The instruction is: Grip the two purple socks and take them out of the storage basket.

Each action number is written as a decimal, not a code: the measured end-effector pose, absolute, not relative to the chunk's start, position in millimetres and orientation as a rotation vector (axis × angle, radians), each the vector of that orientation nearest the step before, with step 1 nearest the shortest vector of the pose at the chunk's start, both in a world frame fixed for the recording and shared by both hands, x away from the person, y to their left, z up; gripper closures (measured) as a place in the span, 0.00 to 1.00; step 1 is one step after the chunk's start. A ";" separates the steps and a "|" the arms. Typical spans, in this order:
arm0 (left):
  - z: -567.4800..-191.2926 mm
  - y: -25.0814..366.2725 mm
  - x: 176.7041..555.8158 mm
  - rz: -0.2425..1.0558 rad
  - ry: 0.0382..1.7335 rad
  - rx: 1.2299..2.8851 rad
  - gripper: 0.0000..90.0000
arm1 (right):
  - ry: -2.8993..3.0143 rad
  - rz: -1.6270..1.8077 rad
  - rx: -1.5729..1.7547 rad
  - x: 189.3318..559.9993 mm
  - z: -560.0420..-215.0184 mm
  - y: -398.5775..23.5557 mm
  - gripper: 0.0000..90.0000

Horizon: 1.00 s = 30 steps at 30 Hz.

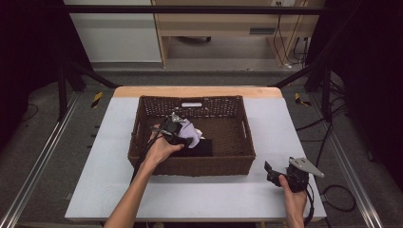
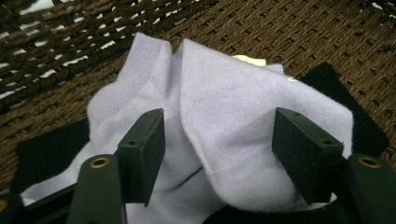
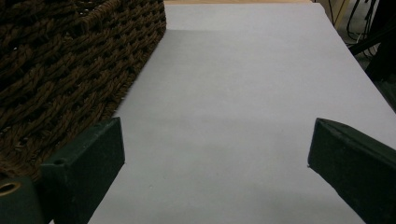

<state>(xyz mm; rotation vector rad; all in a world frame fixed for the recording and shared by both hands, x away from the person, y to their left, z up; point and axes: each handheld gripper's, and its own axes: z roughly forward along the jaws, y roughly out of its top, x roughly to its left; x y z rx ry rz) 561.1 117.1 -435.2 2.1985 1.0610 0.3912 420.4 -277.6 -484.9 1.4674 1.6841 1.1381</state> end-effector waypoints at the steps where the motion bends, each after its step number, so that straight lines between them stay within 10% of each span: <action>1: -435.6 117.0 560.9 0.374 1.067 2.201 0.42 | 1.685 1.138 1.468 420.3 -485.0 -277.5 0.05; 9: -431.2 118.2 558.0 0.362 1.065 2.251 0.94 | 1.682 1.138 1.465 420.3 -485.0 -277.5 0.05; 30: -397.4 135.6 544.2 0.470 0.899 1.876 0.96 | 1.684 1.149 1.470 420.3 -485.0 -278.3 0.05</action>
